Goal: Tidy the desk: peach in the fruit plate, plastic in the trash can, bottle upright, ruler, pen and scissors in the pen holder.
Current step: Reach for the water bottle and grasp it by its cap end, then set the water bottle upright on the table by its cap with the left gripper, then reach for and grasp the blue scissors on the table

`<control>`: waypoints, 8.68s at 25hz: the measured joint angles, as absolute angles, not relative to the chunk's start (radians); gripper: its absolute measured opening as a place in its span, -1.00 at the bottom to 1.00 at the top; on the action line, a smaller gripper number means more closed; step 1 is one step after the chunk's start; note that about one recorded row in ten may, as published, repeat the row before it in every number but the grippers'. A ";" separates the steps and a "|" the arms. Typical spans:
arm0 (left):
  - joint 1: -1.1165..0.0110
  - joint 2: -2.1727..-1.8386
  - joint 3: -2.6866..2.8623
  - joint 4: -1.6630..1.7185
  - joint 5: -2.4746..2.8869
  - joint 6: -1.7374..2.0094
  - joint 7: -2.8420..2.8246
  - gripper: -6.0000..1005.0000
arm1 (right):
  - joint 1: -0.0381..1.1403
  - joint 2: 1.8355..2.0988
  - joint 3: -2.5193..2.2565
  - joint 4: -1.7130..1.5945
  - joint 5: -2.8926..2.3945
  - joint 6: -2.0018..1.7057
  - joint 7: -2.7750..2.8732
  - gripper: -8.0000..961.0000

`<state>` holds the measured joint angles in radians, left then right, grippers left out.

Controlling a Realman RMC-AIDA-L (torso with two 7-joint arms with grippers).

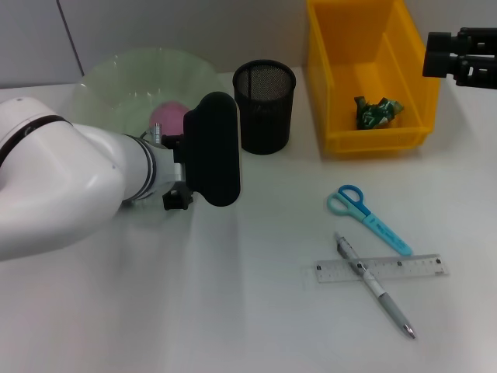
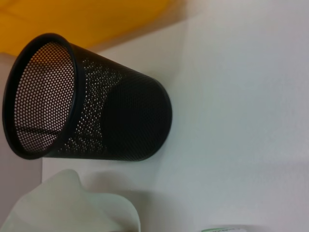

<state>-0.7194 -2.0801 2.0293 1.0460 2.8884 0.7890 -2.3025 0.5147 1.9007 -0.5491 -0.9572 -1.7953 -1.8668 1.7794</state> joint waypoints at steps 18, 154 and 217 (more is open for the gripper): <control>-0.690 -2.071 2.018 1.092 2.891 0.888 -2.358 -0.10 | 0.511 1.901 -0.547 -0.959 -1.797 -1.863 1.772 0.07; -0.474 -2.063 1.377 1.964 2.893 1.523 -2.089 -0.12 | 0.517 1.899 -0.549 -0.990 -1.801 -1.856 1.792 0.07; -0.470 -2.066 1.483 1.968 2.893 1.511 -2.128 -0.54 | 0.525 1.910 -0.560 -0.995 -1.813 -1.857 1.794 0.07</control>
